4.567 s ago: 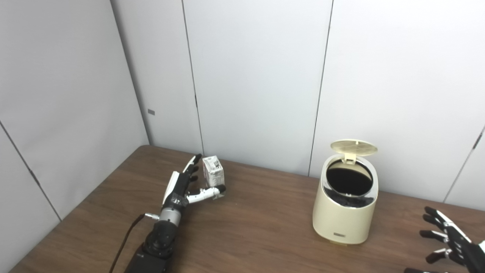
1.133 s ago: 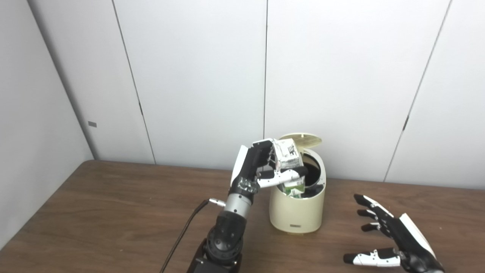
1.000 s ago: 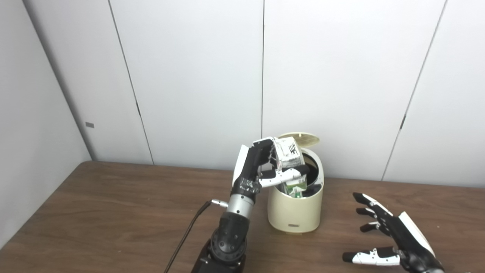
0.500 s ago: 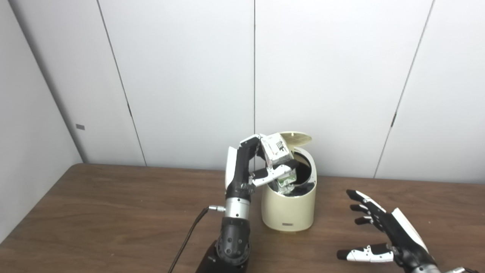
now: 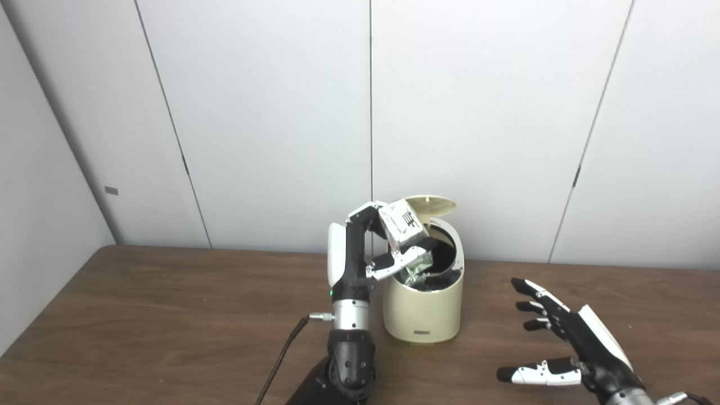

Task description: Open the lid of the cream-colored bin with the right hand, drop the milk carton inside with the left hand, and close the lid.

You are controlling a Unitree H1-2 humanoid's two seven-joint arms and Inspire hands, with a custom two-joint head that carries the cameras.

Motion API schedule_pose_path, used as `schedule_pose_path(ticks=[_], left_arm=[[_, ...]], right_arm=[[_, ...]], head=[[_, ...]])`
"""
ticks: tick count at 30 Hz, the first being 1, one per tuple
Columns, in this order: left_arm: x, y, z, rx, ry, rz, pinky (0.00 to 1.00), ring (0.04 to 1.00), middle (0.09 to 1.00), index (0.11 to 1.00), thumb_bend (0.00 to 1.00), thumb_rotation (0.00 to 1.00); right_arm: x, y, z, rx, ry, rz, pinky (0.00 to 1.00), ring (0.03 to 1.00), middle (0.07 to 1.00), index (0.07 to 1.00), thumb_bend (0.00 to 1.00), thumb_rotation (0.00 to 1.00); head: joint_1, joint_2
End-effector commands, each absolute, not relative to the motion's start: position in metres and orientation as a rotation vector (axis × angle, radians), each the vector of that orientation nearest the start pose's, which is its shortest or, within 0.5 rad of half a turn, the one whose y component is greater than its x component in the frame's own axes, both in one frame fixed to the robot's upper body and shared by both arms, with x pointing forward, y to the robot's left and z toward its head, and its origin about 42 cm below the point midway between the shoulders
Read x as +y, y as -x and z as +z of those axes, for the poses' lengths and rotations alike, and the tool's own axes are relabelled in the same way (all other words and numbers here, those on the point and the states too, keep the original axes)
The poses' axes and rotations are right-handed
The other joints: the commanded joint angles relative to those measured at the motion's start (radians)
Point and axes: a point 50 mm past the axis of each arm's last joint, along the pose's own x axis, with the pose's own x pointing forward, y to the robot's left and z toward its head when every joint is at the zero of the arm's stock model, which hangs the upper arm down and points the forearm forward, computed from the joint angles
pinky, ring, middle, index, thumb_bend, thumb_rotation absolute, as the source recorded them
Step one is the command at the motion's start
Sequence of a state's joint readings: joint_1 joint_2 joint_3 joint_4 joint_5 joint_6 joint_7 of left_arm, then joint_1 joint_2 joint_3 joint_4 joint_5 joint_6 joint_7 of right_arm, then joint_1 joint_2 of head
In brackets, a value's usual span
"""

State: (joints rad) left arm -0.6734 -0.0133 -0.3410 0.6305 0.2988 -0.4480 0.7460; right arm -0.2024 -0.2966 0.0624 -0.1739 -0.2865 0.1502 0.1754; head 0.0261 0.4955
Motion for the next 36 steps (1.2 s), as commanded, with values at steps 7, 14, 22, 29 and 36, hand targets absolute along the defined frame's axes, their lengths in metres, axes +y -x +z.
schedule_pose_path(ticks=[7, 14, 22, 29, 36], left_arm=[[0.08, -0.455, 0.209, -0.69, -0.198, 0.205, 0.4, 0.432, 0.474, 0.495, 0.52, 0.0], [0.073, -0.456, 0.199, -0.668, -0.224, 0.216, 0.39, 0.426, 0.473, 0.499, 0.52, 0.0], [0.071, -0.455, 0.19, -0.647, -0.238, 0.216, 0.37, 0.416, 0.473, 0.496, 0.52, 0.0], [0.072, -0.456, 0.192, -0.71, -0.287, 0.25, 0.4, 0.415, 0.472, 0.497, 0.52, 0.0], [0.074, -0.459, 0.198, -0.775, -0.322, 0.283, 0.42, 0.436, 0.474, 0.499, 0.51, 0.0]], right_arm=[[-0.263, -0.337, 0.218, -0.26, 0.615, 0.161, 0.73, 0.836, 0.903, 0.894, 0.8, 0.14], [-0.262, -0.335, 0.219, -0.252, 0.625, 0.156, 0.72, 0.838, 0.91, 0.903, 0.79, 0.16], [-0.263, -0.332, 0.218, -0.253, 0.612, 0.157, 0.75, 0.841, 0.915, 0.903, 0.79, 0.18], [-0.264, -0.328, 0.218, -0.243, 0.611, 0.161, 0.73, 0.839, 0.922, 0.908, 0.79, 0.22], [-0.264, -0.326, 0.216, -0.228, 0.622, 0.166, 0.69, 0.833, 0.926, 0.907, 0.79, 0.25]], head=[[-0.007, 0.006], [-0.009, 0.011], [-0.017, 0.015], [-0.018, 0.02], [-0.015, 0.023]])
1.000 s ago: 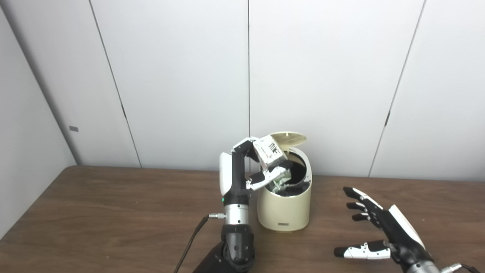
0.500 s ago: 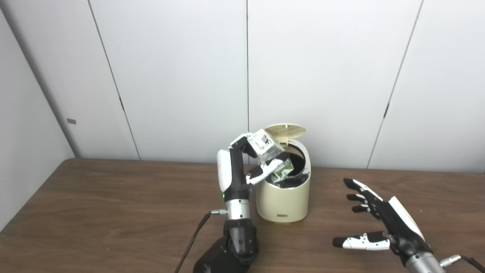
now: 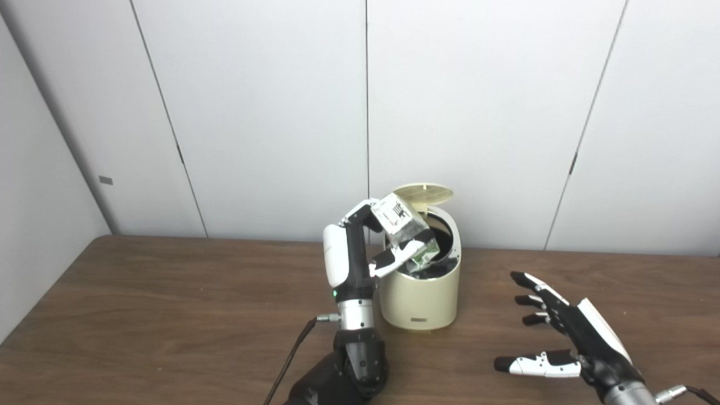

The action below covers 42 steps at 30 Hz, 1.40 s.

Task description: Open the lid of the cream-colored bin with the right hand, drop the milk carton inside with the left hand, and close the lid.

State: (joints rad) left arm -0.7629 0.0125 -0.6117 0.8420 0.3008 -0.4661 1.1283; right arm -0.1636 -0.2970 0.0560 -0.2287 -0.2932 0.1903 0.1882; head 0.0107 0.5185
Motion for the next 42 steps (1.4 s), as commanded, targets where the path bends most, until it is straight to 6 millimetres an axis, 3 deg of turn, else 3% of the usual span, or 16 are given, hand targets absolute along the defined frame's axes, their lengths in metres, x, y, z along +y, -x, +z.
schedule_pose_path(ticks=[1, 16, 27, 35, 42], left_arm=[[0.075, -0.459, 0.199, -0.781, -0.323, 0.285, 0.42, 0.442, 0.476, 0.499, 0.51, 0.0], [0.088, -0.469, 0.214, -0.894, -0.379, 0.338, 0.43, 0.453, 0.48, 0.492, 0.51, 0.0], [0.099, -0.477, 0.227, -0.91, -0.383, 0.358, 0.42, 0.451, 0.481, 0.501, 0.5, 0.0], [0.099, -0.477, 0.22, -0.848, -0.381, 0.314, 0.42, 0.452, 0.484, 0.499, 0.5, 0.0], [0.097, -0.475, 0.213, -0.766, -0.369, 0.221, 0.43, 0.449, 0.488, 0.497, 0.5, 0.0]], right_arm=[[-0.264, -0.326, 0.216, -0.226, 0.622, 0.166, 0.69, 0.832, 0.927, 0.907, 0.79, 0.25], [-0.264, -0.324, 0.215, -0.227, 0.633, 0.167, 0.72, 0.823, 0.915, 0.892, 0.78, 0.19], [-0.264, -0.323, 0.215, -0.217, 0.648, 0.172, 0.71, 0.819, 0.903, 0.883, 0.79, 0.22], [-0.262, -0.324, 0.216, -0.221, 0.633, 0.176, 0.7, 0.814, 0.903, 0.878, 0.79, 0.19], [-0.264, -0.324, 0.217, -0.226, 0.64, 0.175, 0.7, 0.82, 0.906, 0.885, 0.77, 0.23]], head=[[0.0, 0.0], [0.006, 0.004], [0.012, 0.004], [0.014, 0.008], [0.016, 0.015]])
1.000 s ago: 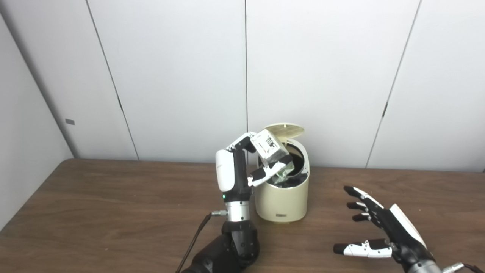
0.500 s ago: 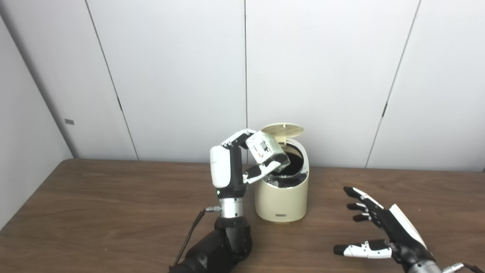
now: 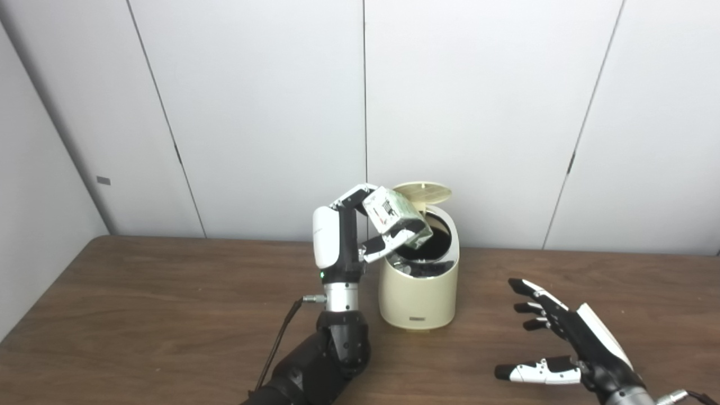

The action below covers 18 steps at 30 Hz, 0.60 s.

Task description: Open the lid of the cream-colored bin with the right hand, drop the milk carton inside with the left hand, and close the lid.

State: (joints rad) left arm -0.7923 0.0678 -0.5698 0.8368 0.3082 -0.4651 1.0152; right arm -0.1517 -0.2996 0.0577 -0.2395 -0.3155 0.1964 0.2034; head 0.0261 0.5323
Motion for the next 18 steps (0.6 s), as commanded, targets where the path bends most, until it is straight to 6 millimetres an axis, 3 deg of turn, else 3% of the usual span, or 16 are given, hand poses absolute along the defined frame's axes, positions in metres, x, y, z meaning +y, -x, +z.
schedule_pose_path(ticks=[1, 18], left_arm=[[0.097, -0.474, 0.212, -0.763, -0.371, 0.214, 0.43, 0.449, 0.488, 0.499, 0.5, 0.0], [0.11, -0.467, 0.196, -0.781, -0.479, 0.175, 0.4, 0.446, 0.487, 0.5, 0.5, 0.0]], right_arm=[[-0.263, -0.324, 0.217, -0.224, 0.64, 0.174, 0.7, 0.82, 0.906, 0.885, 0.77, 0.23], [-0.263, -0.331, 0.217, -0.216, 0.601, 0.173, 0.67, 0.832, 0.921, 0.889, 0.78, 0.24]], head=[[0.002, 0.003], [0.009, 0.013]])
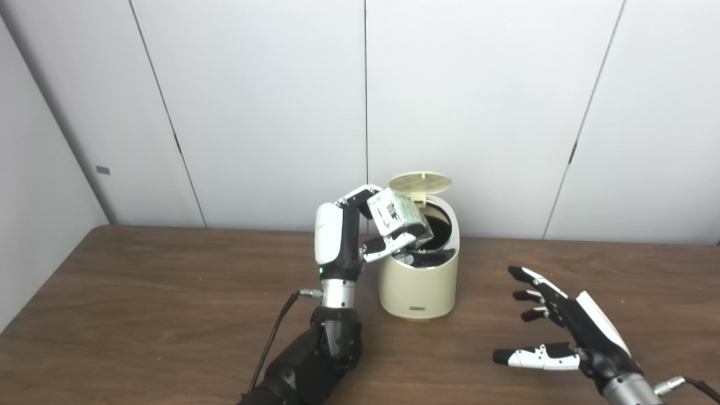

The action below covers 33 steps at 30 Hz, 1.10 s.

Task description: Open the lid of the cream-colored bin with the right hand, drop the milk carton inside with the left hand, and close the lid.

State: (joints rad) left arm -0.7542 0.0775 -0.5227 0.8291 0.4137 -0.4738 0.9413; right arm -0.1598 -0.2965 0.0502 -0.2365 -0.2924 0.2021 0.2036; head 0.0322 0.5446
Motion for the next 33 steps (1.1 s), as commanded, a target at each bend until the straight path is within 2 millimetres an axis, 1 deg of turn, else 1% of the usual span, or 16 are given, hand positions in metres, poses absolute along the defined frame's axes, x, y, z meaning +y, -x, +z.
schedule_pose_path(ticks=[1, 7, 10, 13, 23, 27, 29, 31, 33], left_arm=[[0.111, -0.467, 0.196, -0.783, -0.484, 0.176, 0.4, 0.446, 0.486, 0.5, 0.5, 0.0], [0.118, -0.465, 0.193, -0.783, -0.493, 0.18, 0.4, 0.446, 0.485, 0.501, 0.5, 0.0], [0.12, -0.465, 0.191, -0.775, -0.497, 0.178, 0.41, 0.446, 0.484, 0.502, 0.5, 0.0], [0.121, -0.464, 0.189, -0.761, -0.5, 0.171, 0.4, 0.443, 0.487, 0.508, 0.5, 0.0], [0.122, -0.466, 0.185, -0.698, -0.509, 0.087, 0.41, 0.438, 0.502, 0.508, 0.5, 0.0], [0.124, -0.466, 0.187, -0.695, -0.504, 0.085, 0.42, 0.438, 0.501, 0.51, 0.5, 0.0], [0.124, -0.466, 0.188, -0.698, -0.503, 0.085, 0.41, 0.44, 0.501, 0.503, 0.5, 0.0], [0.125, -0.466, 0.189, -0.7, -0.505, 0.087, 0.41, 0.441, 0.5, 0.502, 0.5, 0.0], [0.127, -0.467, 0.19, -0.702, -0.509, 0.087, 0.41, 0.443, 0.499, 0.501, 0.5, 0.0]], right_arm=[[-0.263, -0.331, 0.217, -0.218, 0.606, 0.172, 0.68, 0.834, 0.921, 0.891, 0.78, 0.23], [-0.263, -0.333, 0.217, -0.22, 0.605, 0.174, 0.69, 0.83, 0.917, 0.889, 0.79, 0.23], [-0.262, -0.334, 0.217, -0.221, 0.597, 0.175, 0.64, 0.828, 0.918, 0.888, 0.79, 0.21], [-0.261, -0.332, 0.218, -0.222, 0.605, 0.175, 0.67, 0.825, 0.915, 0.887, 0.79, 0.23], [-0.262, -0.332, 0.217, -0.219, 0.596, 0.175, 0.67, 0.831, 0.92, 0.887, 0.79, 0.22], [-0.261, -0.33, 0.217, -0.22, 0.587, 0.173, 0.66, 0.831, 0.919, 0.883, 0.79, 0.21], [-0.261, -0.33, 0.216, -0.222, 0.583, 0.175, 0.63, 0.828, 0.92, 0.883, 0.79, 0.22], [-0.261, -0.331, 0.215, -0.22, 0.582, 0.175, 0.62, 0.83, 0.921, 0.885, 0.79, 0.22], [-0.26, -0.331, 0.215, -0.217, 0.595, 0.174, 0.64, 0.83, 0.918, 0.884, 0.78, 0.22]], head=[[0.005, 0.001], [0.004, 0.002], [0.005, 0.002], [0.002, 0.003], [0.002, 0.004], [0.003, 0.005], [0.003, 0.005], [0.006, 0.006], [0.006, 0.005]])
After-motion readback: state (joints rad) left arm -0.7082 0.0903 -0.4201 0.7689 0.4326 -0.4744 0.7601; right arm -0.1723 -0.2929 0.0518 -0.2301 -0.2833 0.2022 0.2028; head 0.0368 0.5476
